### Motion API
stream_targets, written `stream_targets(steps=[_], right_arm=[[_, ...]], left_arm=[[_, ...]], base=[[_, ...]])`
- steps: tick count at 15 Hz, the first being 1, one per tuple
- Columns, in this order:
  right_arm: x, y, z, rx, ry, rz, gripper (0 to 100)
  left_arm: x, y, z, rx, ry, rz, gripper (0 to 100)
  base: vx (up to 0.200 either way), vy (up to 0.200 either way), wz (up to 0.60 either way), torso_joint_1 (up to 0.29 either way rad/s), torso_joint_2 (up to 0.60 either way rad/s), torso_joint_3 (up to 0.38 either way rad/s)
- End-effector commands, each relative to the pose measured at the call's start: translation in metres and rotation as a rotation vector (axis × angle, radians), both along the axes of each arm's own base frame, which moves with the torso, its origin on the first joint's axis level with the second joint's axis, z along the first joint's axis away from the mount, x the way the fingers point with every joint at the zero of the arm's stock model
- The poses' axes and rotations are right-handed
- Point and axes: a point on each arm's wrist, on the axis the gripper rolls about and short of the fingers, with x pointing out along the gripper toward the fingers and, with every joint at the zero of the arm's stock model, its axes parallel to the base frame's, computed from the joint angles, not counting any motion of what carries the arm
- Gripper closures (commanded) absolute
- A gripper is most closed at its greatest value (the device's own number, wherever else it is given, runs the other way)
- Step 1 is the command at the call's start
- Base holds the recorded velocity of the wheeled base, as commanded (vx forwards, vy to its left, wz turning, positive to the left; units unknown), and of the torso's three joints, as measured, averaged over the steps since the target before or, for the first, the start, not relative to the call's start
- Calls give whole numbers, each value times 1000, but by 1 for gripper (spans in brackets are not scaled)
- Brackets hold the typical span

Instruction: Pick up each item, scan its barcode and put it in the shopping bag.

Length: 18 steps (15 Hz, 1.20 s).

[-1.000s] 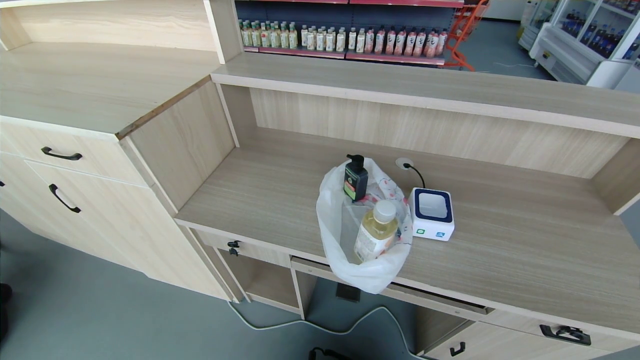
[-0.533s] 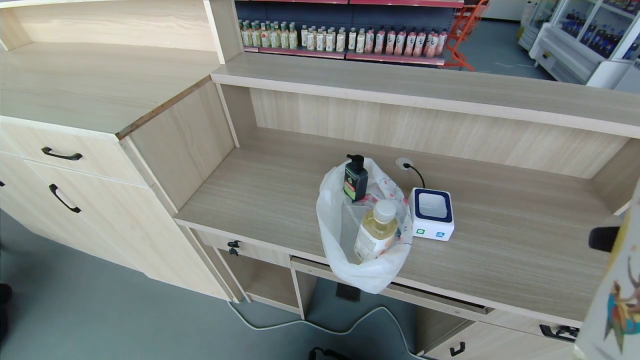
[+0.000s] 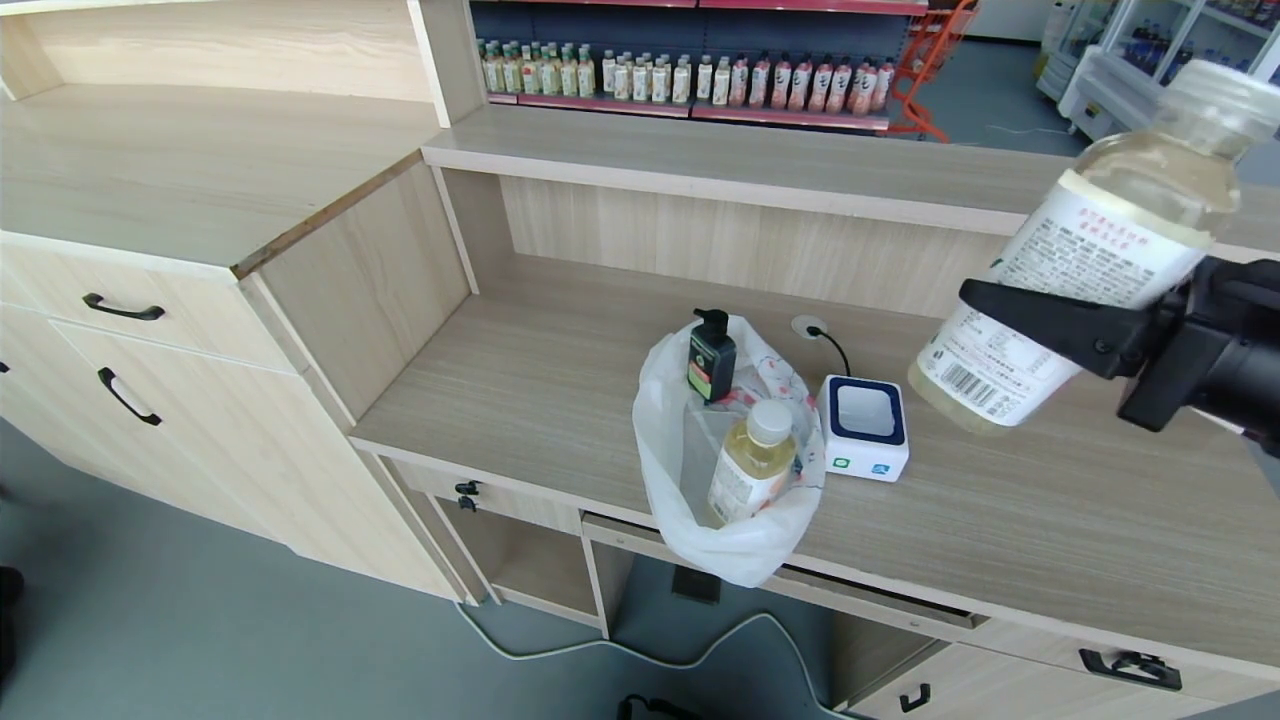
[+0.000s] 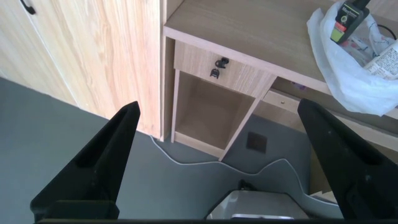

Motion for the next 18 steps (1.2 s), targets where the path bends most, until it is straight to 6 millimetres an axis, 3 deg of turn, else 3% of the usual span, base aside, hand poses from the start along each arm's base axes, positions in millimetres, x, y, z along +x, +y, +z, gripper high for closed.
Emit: stream_targets(steps=[1,7,18], right_arm=[[76,-27,-53,-200,-57,-86,100],[138,-58,-80,-498,-345,37,100],[199,-91,-123,-685,-544,108,100]], left_arm=[[0,0,0,-1,0,1,0],[0,0,0,1,0,1,0],[0,0,0,-1,0,0,0]], base=[[0,0,0,0,0,0],[0,0,0,0,0,0],[0,0,0,0,0,0]])
